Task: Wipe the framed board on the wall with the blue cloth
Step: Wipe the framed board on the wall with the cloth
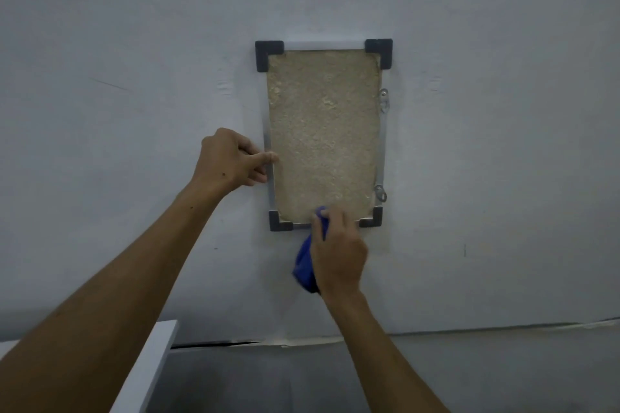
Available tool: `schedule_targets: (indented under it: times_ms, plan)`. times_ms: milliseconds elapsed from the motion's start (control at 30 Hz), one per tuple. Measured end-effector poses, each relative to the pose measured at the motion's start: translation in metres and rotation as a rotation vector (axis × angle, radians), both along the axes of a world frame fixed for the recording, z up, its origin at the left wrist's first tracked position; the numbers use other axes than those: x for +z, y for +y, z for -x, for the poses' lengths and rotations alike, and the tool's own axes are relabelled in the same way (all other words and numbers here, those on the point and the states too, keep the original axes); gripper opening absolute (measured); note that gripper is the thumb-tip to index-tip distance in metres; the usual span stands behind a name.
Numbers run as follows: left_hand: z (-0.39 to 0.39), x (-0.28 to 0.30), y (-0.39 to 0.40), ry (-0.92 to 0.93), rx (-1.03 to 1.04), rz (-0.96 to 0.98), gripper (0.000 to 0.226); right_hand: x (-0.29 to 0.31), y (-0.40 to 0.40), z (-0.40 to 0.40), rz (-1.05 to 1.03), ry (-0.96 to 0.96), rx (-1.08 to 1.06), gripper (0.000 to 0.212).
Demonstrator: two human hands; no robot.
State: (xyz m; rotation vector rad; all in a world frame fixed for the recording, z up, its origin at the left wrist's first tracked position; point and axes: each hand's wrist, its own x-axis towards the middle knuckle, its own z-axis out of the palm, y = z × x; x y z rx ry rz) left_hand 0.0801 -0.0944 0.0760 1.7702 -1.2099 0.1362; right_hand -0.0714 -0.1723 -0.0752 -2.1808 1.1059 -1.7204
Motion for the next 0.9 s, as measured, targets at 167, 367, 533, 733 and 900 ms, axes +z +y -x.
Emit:
schedule_targets:
  times_ms: [167,367,533,733,900]
  plan:
    - [-0.001,0.000,0.000,0.000,-0.001,-0.006,0.024,0.001,-0.005,0.002,0.128,0.206,0.078,0.013]
    - [-0.001,0.000,0.000,0.009,0.006,0.000,0.026,0.012,-0.050,0.065,0.133,0.071,-0.179,0.021]
    - [-0.001,0.003,0.001,0.018,-0.001,-0.015,0.028,0.060,-0.067,0.077,0.289,0.112,-0.128,0.022]
    - [0.000,0.003,0.002,0.040,0.006,-0.011,0.027,0.071,-0.069,0.073,0.309,0.097,-0.117,0.021]
    - [0.001,0.002,0.001,0.031,0.010,-0.010,0.027,0.023,-0.058,0.076,0.283,0.267,-0.038,0.015]
